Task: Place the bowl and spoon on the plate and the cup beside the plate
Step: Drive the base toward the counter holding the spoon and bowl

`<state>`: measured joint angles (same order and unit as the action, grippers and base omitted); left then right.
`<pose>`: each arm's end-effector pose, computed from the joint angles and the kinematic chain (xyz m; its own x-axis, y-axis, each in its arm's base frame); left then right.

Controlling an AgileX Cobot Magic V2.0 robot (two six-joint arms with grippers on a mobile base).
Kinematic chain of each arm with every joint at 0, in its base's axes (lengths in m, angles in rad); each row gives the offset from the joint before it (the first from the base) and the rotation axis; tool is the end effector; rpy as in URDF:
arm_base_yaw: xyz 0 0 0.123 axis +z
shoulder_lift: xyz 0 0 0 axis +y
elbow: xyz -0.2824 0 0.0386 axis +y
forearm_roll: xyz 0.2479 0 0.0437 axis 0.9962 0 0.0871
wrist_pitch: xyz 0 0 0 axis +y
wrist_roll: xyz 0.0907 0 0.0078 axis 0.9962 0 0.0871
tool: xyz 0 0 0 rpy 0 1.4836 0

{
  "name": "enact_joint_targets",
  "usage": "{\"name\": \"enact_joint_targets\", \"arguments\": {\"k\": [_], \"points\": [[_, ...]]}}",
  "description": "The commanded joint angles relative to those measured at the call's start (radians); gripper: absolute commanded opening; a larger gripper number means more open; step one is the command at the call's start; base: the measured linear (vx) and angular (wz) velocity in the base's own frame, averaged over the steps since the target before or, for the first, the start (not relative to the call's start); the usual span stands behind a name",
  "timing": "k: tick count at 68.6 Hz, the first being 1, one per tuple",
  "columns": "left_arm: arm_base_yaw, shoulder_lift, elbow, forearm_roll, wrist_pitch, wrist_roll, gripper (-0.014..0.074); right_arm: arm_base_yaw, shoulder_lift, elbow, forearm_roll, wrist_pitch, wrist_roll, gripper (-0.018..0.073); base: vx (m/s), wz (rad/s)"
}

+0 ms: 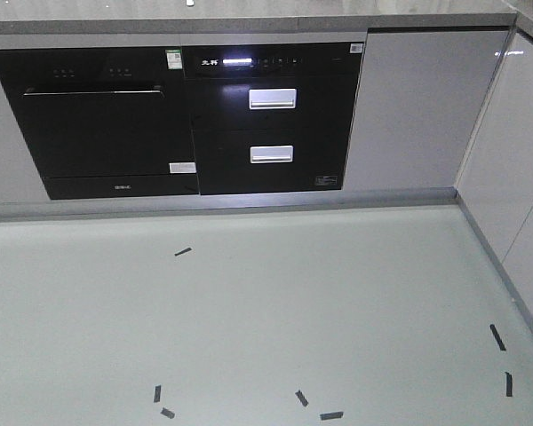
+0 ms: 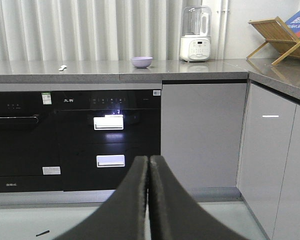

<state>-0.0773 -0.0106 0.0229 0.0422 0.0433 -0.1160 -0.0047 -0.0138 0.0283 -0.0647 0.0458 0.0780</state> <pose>0.0565 -0.0042 0.2020 0.0259 -0.0760 -0.9968 0.0775 0.9943 -0.0738 0.0566 -0.0005 0.2001 0.0271 0.0132 -0.9995 0.0073 0.9999 0.0134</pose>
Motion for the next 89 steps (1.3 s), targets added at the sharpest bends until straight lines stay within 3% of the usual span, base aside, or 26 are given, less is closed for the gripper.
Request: {"name": "enact_joint_targets", "arguments": {"k": [1,89], "points": [[-0.006,-0.013,-0.017,-0.005,-0.075,-0.006,-0.0006,0.001,-0.007,0.008,-0.007,-0.072,-0.002,-0.0006,0.16,-0.04],[-0.006,-0.013,-0.017,-0.005,-0.075,-0.006,-0.0006,0.001,-0.007,0.008,-0.007,-0.072,-0.002,-0.0006,0.22,0.03]]}}
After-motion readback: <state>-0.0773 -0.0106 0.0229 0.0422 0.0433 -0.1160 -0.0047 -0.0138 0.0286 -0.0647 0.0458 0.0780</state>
